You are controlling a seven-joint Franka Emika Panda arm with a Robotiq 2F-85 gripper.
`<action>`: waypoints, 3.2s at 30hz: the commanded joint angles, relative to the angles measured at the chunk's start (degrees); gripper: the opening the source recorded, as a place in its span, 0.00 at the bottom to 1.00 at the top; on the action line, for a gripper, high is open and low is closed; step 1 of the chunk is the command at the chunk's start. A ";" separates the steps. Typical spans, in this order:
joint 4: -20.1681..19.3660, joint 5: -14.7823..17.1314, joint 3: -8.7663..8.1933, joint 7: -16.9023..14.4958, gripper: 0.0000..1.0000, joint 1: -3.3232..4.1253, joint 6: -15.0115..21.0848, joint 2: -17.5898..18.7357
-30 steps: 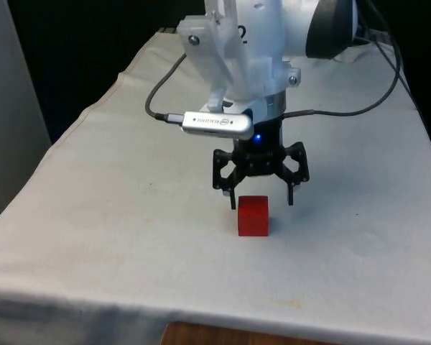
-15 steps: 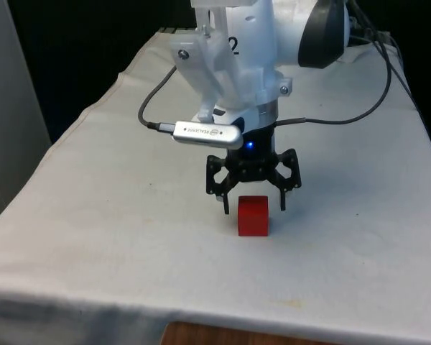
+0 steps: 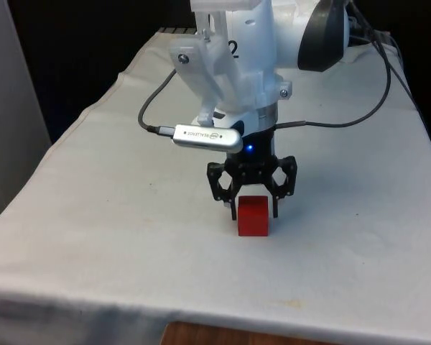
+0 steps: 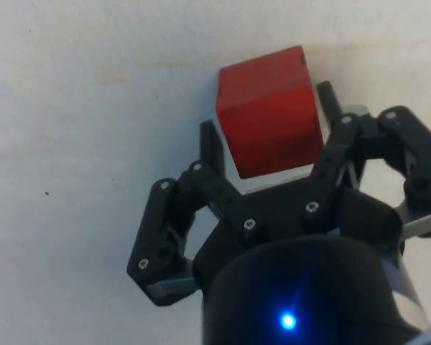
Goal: Stack the two cubes.
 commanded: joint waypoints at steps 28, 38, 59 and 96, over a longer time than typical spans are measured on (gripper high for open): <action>-1.89 -0.11 -0.17 0.06 0.02 0.23 -0.80 -2.58; -5.84 -0.23 -0.17 -0.11 0.02 0.40 -0.92 -6.42; -15.36 -0.34 -0.17 -0.40 0.02 0.69 -0.63 -15.18; -30.77 -1.26 -0.23 -0.40 0.02 0.86 -0.63 -29.68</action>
